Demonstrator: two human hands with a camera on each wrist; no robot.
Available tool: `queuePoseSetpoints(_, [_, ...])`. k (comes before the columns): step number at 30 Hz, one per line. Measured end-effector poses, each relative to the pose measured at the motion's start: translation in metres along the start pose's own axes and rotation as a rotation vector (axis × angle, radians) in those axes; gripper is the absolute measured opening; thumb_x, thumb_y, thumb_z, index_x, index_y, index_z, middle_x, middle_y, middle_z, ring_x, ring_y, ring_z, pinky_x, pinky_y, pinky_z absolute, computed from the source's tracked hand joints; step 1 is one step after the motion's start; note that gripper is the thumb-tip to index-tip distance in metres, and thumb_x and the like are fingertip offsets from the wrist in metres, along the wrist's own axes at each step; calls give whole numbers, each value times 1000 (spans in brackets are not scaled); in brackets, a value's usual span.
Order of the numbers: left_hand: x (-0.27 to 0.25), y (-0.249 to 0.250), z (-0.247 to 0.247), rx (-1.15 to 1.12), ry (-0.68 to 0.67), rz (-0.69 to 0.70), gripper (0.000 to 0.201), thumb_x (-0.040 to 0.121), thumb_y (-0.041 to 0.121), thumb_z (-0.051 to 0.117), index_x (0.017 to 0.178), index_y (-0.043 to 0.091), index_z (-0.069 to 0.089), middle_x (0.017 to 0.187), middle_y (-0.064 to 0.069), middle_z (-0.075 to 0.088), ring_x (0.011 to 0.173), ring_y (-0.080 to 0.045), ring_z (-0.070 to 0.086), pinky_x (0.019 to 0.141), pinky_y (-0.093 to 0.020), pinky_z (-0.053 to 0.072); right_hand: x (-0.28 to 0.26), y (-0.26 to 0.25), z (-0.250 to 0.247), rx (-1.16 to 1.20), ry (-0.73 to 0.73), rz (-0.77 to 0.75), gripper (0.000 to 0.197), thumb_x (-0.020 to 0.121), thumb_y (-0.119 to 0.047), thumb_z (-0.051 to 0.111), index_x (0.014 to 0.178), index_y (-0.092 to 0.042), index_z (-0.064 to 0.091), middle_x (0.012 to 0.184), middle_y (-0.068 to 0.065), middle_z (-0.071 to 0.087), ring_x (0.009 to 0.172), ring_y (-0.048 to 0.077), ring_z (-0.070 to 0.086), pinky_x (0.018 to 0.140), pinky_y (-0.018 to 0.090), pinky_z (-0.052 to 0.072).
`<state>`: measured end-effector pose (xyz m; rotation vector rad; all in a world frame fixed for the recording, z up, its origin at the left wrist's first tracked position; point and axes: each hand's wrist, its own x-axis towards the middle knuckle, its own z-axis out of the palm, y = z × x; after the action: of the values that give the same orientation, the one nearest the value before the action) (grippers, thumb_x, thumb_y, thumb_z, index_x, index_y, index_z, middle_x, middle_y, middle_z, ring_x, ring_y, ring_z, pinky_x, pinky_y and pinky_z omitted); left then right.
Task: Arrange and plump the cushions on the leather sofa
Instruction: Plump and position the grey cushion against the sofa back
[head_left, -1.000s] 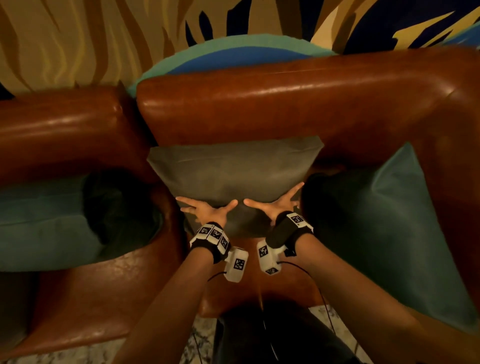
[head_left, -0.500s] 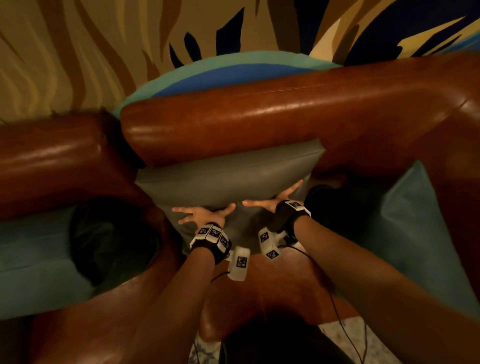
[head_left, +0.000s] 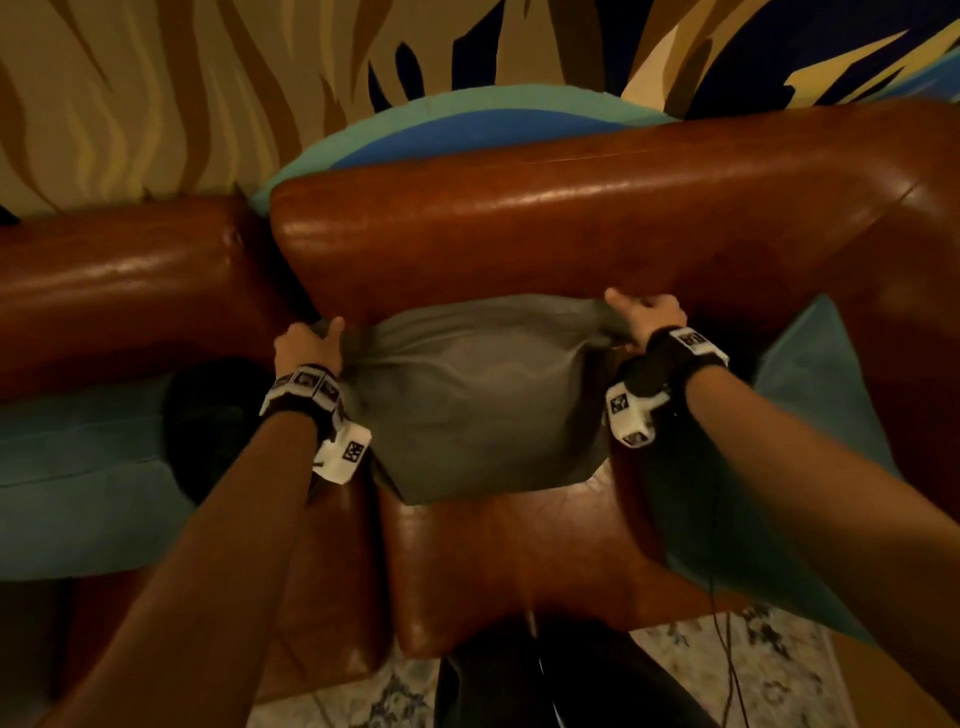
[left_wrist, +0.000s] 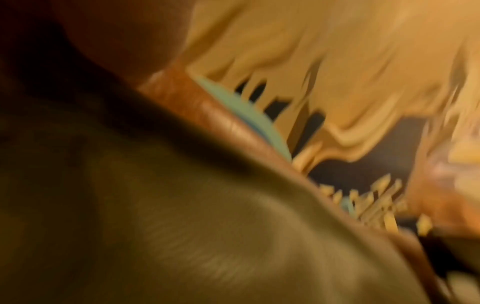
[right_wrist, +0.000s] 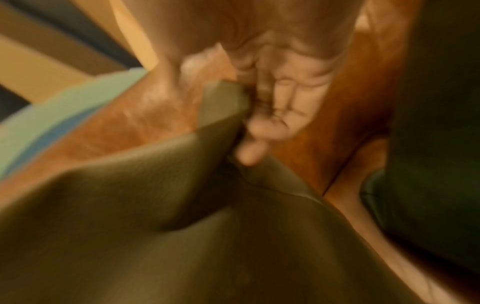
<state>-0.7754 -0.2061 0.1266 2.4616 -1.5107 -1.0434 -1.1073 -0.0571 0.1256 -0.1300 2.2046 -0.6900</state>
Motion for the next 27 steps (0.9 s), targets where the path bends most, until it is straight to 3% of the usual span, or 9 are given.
queuePoseSetpoints(3, [-7, -8, -5, 105, 68, 143, 49, 102, 36, 41, 115, -8, 57, 121, -31, 56, 108, -46, 56, 86, -48, 46, -1, -4, -6, -277, 57, -213, 38, 92, -36, 60, 93, 1, 65, 107, 23, 64, 94, 38, 61, 78, 40, 49])
queuePoseSetpoints(6, [-32, -28, -10, 50, 194, 244, 52, 103, 37, 35, 109, -9, 59, 113, -33, 60, 102, -46, 56, 73, -39, 36, 1, 9, -26, -333, 94, -214, 47, 88, -47, 61, 65, -6, 53, 94, 23, 64, 85, 36, 62, 69, 35, 42])
queuePoseSetpoints(9, [-55, -44, -9, -35, 238, 326, 45, 102, 35, 42, 106, -6, 59, 102, -30, 64, 95, -43, 59, 69, -36, 35, -2, 17, -38, -380, 97, -193, 58, 76, -64, 65, 82, -6, 64, 93, 16, 67, 83, 35, 63, 74, 42, 53])
queuePoseSetpoints(12, [-61, -56, -12, -61, 344, 476, 40, 100, 34, 47, 95, -3, 61, 87, -31, 65, 81, -44, 62, 67, -44, 44, -6, 7, -49, -440, 106, -200, 69, 68, -70, 67, 96, -8, 64, 98, 13, 66, 86, 35, 62, 77, 45, 55])
queuePoseSetpoints(16, [-63, -55, -15, -55, 329, 478, 37, 97, 34, 52, 94, -1, 64, 89, -27, 65, 82, -40, 62, 69, -42, 46, -11, -11, -58, -425, 67, -202, 86, 68, -59, 75, 128, -3, 51, 130, 17, 55, 116, 38, 55, 94, 44, 49])
queuePoseSetpoints(17, [-66, -51, -16, -26, 287, 447, 38, 97, 35, 52, 96, -1, 63, 92, -28, 65, 86, -42, 62, 71, -44, 47, -15, -14, -59, -468, 48, -243, 81, 69, -57, 75, 126, -4, 54, 128, 18, 56, 116, 38, 55, 92, 44, 50])
queuePoseSetpoints(20, [-76, -50, -22, -8, 261, 391, 41, 98, 37, 50, 102, -2, 61, 98, -32, 64, 95, -47, 61, 77, -47, 47, -20, -2, -59, -512, 63, -391, 46, 78, -54, 69, 86, -9, 61, 90, 16, 61, 98, 39, 62, 69, 37, 45])
queuePoseSetpoints(22, [-86, -52, -27, -99, 288, 417, 35, 97, 34, 52, 109, 1, 57, 94, -30, 65, 91, -45, 61, 72, -43, 44, -25, 10, -61, -460, 121, -430, 47, 83, -55, 63, 85, -8, 64, 90, 20, 64, 97, 40, 60, 73, 40, 47])
queuePoseSetpoints(27, [-93, -54, -30, -324, 333, 451, 27, 92, 26, 61, 111, 16, 44, 60, 1, 49, 63, -26, 55, 68, -41, 49, -30, 20, -73, -365, 90, -480, 45, 85, -50, 63, 71, -8, 59, 79, 14, 64, 85, 34, 61, 71, 38, 46])
